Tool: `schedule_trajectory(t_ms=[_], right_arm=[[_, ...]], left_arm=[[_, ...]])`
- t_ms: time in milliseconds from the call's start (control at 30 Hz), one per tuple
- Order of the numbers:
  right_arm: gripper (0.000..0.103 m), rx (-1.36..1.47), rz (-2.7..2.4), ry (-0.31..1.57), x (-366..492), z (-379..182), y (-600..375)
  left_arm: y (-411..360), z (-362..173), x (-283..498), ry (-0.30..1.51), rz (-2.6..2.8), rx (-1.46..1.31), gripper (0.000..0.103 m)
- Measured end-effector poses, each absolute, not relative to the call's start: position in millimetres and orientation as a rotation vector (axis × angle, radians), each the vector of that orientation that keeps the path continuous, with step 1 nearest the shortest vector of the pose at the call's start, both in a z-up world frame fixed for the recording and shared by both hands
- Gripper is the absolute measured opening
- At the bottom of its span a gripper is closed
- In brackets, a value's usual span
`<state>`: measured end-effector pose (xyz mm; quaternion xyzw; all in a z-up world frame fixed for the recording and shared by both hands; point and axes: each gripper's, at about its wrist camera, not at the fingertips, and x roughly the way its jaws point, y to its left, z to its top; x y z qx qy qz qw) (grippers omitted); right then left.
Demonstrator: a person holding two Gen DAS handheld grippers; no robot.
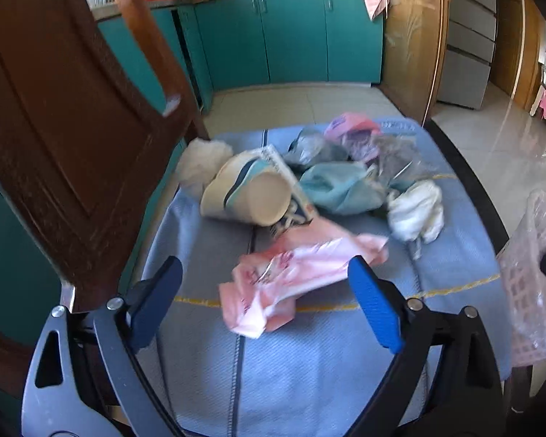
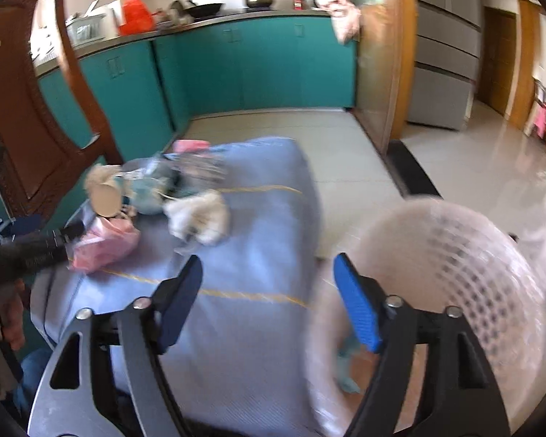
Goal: Collect trash
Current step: 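Grasp the white crumpled tissue with right tool while left tool grasps the pink paper wrapper, then carry tissue and pink wrapper over the wastebasket and open both tools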
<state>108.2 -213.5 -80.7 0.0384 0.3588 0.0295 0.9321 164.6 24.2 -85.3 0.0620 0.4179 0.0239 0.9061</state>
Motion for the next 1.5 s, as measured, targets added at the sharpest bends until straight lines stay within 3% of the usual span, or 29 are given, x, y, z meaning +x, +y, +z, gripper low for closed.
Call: schedule_trajectory(t_ms=[400, 433, 467, 567, 933, 1000, 1067, 1100, 1133, 1500], right_arm=[[0.080, 0.113, 0.124, 0.848, 225.6, -135.2, -140.9], [0.076, 0.111, 0.125, 0.856, 228.6, -138.4, -138.8], [0.061, 0.103, 0.128, 0.861, 231.0, -142.0, -135.0], [0.047, 0.068, 0.135, 0.861, 225.9, -143.3, -131.0], [0.044, 0.137, 0.168, 0.861, 153.5, -113.6, -170.1], [0.044, 0.149, 0.165, 0.857, 140.1, -109.5, -176.4], [0.044, 0.155, 0.163, 0.855, 129.0, -107.3, -181.1], [0.044, 0.153, 0.163, 0.854, 125.5, -105.9, -183.0], [0.044, 0.146, 0.162, 0.851, 122.3, -105.0, -182.4], [0.044, 0.061, 0.162, 0.845, 102.7, -105.3, -159.4]], left_arm=[[50.7, -109.3, 164.5, 0.898, 0.033, 0.138, 0.095], [50.8, -111.0, 165.3, 0.900, 0.031, 0.141, 0.095], [51.2, -113.2, 167.1, 0.904, 0.026, 0.142, 0.095], [51.8, -117.8, 170.1, 0.922, 0.007, 0.135, 0.095], [42.4, -135.5, 189.6, 0.979, -0.034, 0.120, 0.095], [38.6, -140.3, 191.7, 1.006, -0.049, 0.114, 0.080], [35.9, -145.6, 191.7, 1.042, -0.074, 0.097, 0.042], [35.4, -147.0, 190.6, 1.050, -0.093, 0.081, 0.040], [35.2, -146.4, 188.3, 1.045, -0.107, 0.067, 0.032], [38.5, -102.9, 145.8, 0.910, -0.025, 0.085, 0.028]])
